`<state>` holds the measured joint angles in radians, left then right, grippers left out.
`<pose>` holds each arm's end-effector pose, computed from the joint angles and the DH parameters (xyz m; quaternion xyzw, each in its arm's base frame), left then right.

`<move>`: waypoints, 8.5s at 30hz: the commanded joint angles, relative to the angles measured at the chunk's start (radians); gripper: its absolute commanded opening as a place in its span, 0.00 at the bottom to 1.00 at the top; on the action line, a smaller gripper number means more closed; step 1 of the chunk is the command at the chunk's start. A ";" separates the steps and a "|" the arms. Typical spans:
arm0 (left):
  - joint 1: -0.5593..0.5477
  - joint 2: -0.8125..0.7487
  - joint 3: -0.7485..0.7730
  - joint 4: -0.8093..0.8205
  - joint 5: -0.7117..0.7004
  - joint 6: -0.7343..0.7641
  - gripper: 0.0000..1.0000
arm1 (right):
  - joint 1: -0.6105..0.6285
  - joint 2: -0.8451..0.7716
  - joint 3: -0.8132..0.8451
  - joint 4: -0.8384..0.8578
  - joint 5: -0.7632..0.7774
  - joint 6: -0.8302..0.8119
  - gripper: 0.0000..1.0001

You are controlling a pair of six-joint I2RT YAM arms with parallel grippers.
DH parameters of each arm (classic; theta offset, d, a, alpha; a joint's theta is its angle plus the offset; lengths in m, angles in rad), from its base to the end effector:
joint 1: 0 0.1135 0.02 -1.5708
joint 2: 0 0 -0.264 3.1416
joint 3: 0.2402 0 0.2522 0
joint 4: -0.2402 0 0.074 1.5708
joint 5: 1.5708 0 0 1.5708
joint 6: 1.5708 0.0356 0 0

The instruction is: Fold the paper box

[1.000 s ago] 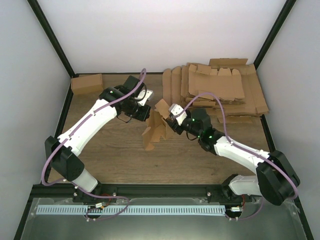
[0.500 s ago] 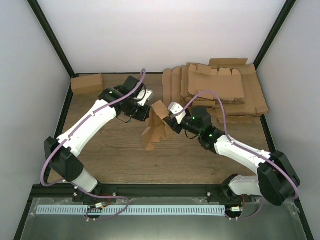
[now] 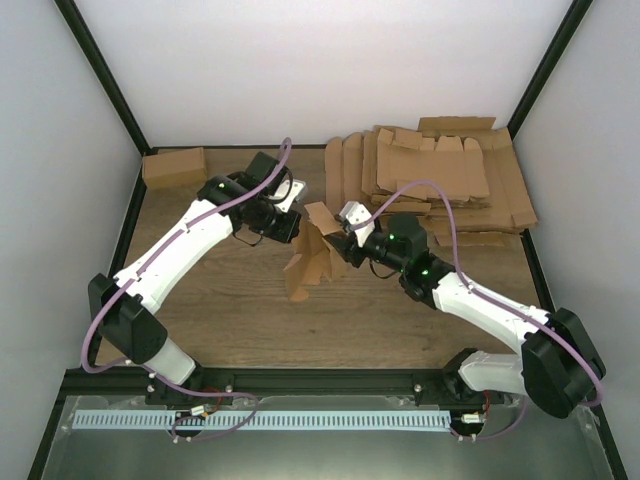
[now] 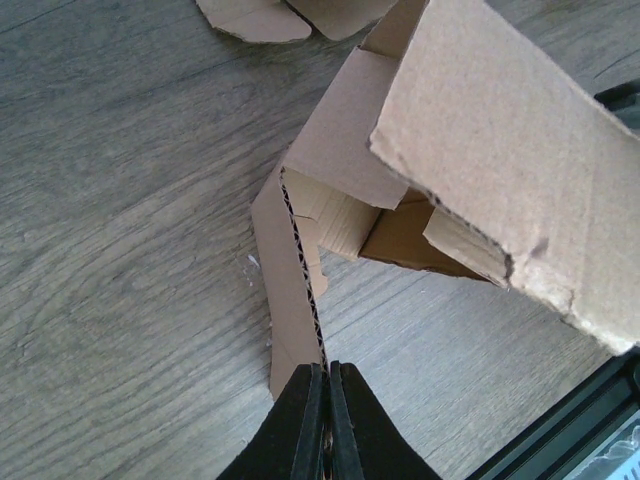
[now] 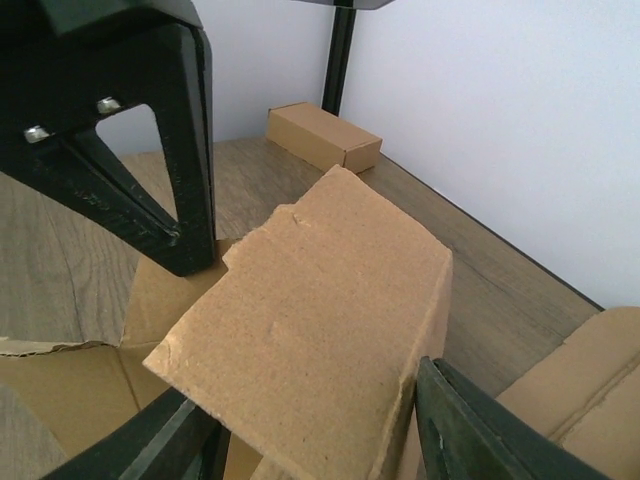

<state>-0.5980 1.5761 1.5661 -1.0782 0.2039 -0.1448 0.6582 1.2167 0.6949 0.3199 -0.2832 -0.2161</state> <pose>0.2583 -0.1847 0.3386 0.2407 0.9358 -0.1784 0.1856 0.2128 0.1771 0.2693 -0.4056 0.6571 0.2439 0.5867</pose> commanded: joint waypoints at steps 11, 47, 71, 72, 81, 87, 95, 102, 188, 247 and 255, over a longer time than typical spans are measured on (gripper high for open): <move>-0.003 -0.006 -0.021 -0.060 -0.013 0.008 0.04 | 0.011 0.016 0.046 -0.160 -0.102 -0.038 0.58; -0.003 -0.003 0.048 -0.128 -0.046 0.001 0.04 | 0.011 -0.007 0.121 -0.361 -0.066 -0.056 0.76; -0.005 -0.005 0.053 -0.129 -0.041 0.002 0.04 | 0.011 -0.125 0.274 -0.557 0.075 -0.014 0.86; -0.005 -0.005 0.054 -0.128 -0.040 0.002 0.04 | 0.011 -0.108 0.304 -0.573 0.090 -0.019 0.86; -0.005 -0.005 0.068 -0.137 -0.046 0.001 0.04 | 0.045 0.032 0.406 -0.577 0.162 -0.038 0.81; -0.006 -0.004 0.074 -0.141 -0.045 0.001 0.04 | 0.135 0.124 0.375 -0.543 0.337 -0.102 0.81; -0.006 -0.002 0.071 -0.141 -0.046 -0.004 0.04 | 0.167 0.215 0.323 -0.483 0.485 -0.146 0.80; -0.008 0.001 0.071 -0.137 -0.035 0.001 0.04 | 0.186 0.251 0.313 -0.450 0.617 -0.194 0.77; -0.135 -0.267 -0.424 0.310 -0.082 -0.148 0.45 | -0.068 0.343 0.105 -0.464 0.102 0.275 0.31; 0.018 -0.252 -0.271 0.377 0.016 -0.036 0.70 | 0.081 0.427 0.191 -0.553 0.531 0.319 0.01; 0.018 -0.447 -0.437 0.423 -0.209 -0.208 1.00 | 0.055 0.385 0.152 -0.493 0.440 0.618 0.01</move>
<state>-0.5812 1.1763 1.2224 -0.6872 0.1123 -0.2501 0.7185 1.6436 0.8585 -0.2283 0.1852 0.2138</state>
